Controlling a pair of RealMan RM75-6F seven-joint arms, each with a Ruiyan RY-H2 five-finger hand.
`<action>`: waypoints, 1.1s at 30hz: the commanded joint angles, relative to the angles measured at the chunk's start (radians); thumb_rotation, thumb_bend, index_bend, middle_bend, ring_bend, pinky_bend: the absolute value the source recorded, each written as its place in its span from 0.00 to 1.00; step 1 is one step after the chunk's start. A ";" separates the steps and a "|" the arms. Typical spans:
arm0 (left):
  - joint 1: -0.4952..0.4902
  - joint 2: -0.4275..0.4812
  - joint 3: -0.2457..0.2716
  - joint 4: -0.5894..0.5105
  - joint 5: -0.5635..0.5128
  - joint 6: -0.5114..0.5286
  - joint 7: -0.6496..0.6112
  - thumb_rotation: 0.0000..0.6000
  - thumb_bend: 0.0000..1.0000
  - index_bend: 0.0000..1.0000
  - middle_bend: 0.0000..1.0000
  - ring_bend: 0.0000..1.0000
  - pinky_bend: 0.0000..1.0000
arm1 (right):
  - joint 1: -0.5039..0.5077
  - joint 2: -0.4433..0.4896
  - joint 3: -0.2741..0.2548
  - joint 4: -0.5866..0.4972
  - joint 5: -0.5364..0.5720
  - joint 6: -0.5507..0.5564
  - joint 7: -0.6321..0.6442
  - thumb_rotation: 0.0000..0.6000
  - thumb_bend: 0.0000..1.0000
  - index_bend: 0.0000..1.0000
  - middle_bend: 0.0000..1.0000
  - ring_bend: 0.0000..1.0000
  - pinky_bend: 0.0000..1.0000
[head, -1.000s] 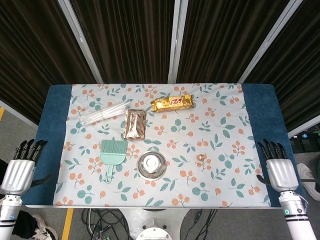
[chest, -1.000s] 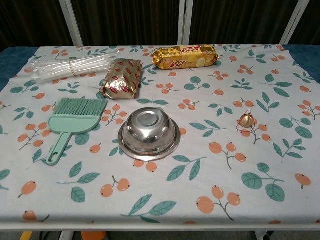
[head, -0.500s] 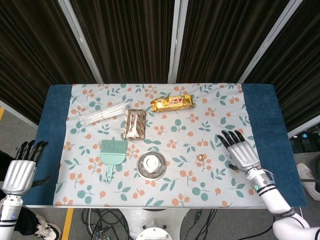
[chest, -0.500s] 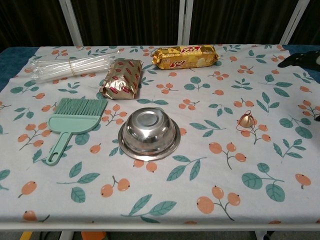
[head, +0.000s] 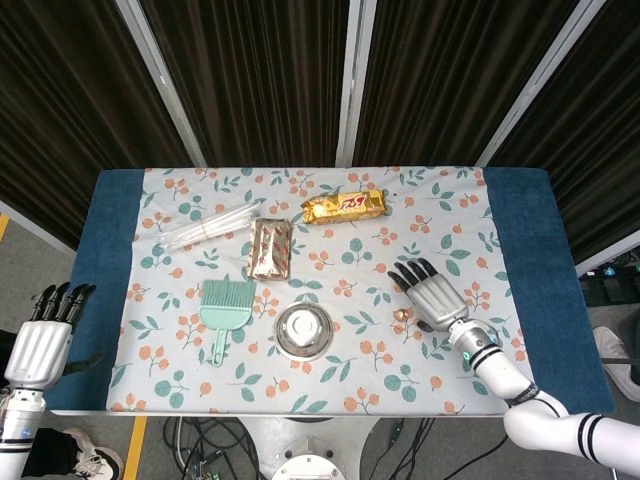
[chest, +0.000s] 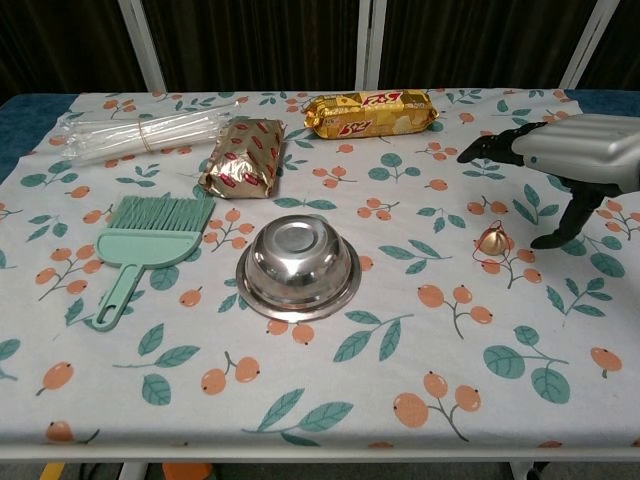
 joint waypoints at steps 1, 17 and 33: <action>0.000 -0.001 0.000 0.002 -0.002 -0.001 -0.003 1.00 0.00 0.08 0.09 0.00 0.00 | 0.014 -0.008 -0.004 0.011 0.006 -0.006 0.007 1.00 0.10 0.13 0.00 0.00 0.00; 0.001 -0.004 0.002 0.014 -0.007 -0.006 -0.017 1.00 0.00 0.08 0.09 0.00 0.00 | 0.065 -0.023 -0.032 0.023 0.026 -0.001 0.015 1.00 0.14 0.29 0.00 0.00 0.00; -0.006 -0.007 0.004 0.014 -0.011 -0.024 -0.015 1.00 0.00 0.08 0.09 0.00 0.00 | 0.081 -0.025 -0.056 0.031 0.028 0.024 0.034 1.00 0.16 0.39 0.01 0.00 0.00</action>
